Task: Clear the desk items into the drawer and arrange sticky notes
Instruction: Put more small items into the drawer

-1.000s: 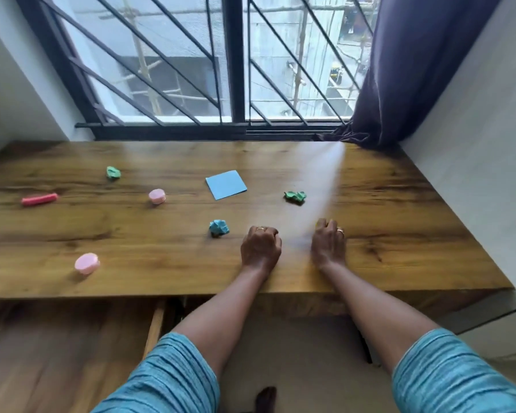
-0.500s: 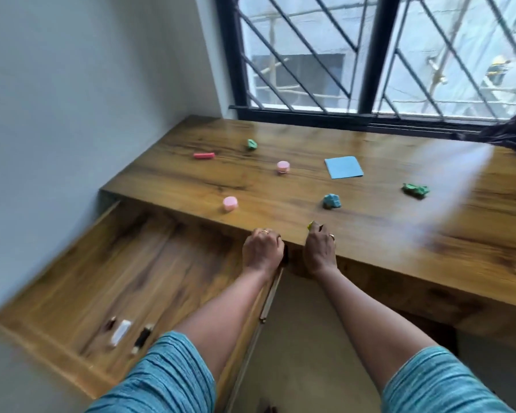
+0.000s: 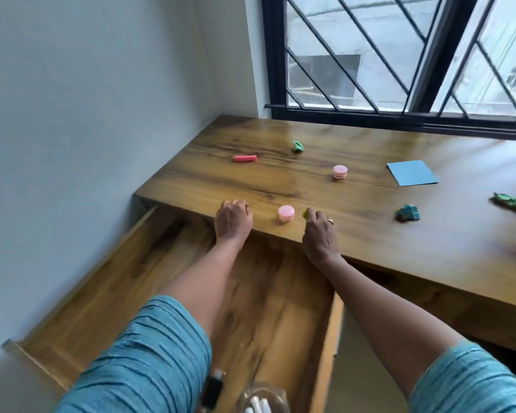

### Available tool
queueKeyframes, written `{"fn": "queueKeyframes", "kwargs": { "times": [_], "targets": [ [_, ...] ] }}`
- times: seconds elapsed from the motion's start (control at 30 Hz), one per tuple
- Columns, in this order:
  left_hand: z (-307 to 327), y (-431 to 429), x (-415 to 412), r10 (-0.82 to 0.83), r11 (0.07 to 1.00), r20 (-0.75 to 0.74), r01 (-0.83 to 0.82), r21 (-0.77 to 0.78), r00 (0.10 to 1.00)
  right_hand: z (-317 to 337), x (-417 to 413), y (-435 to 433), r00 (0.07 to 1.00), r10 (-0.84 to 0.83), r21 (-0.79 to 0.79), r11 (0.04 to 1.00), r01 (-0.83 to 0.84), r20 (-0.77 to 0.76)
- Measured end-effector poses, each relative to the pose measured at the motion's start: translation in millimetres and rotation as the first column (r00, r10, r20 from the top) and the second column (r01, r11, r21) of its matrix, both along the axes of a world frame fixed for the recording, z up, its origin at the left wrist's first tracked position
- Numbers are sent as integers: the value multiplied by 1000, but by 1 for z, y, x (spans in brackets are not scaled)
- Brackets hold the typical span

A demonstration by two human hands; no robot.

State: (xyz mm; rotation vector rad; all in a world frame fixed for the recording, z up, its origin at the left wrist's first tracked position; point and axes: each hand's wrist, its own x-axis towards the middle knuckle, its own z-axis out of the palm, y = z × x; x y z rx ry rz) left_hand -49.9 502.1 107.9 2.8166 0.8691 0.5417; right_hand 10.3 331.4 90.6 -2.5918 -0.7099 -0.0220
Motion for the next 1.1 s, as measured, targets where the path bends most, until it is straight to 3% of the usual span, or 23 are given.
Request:
{"fn": "queueKeyframes", "kwargs": {
  "times": [0.1,0.27,0.5,0.67,0.9,1.03,1.1],
  "targets": [
    [-14,56,18,9,999,-26,-10,-37,1000,-6,6,36,998,-57,-24,998,58,36],
    [-28,137,75,-112,992,-82,106,-67,990,-19,11,101,993,-95,-45,994,98,77],
    [-40,186,161,-176,982,-166,161,-98,970,-31,19,166,937,-16,-160,984,76,348],
    [-52,199,206,-280,960,-206,279,-36,938,-43,37,184,964,-137,-117,979,167,229],
    [-75,200,212,-264,964,-27,265,33,964,-51,41,184,952,-206,-73,971,227,225],
    [-65,196,184,-285,951,-18,285,117,958,-51,38,182,967,-155,-48,985,168,202],
    [-59,193,156,-298,952,44,294,82,953,-50,39,180,979,-119,-27,992,125,167]
  ]
}}
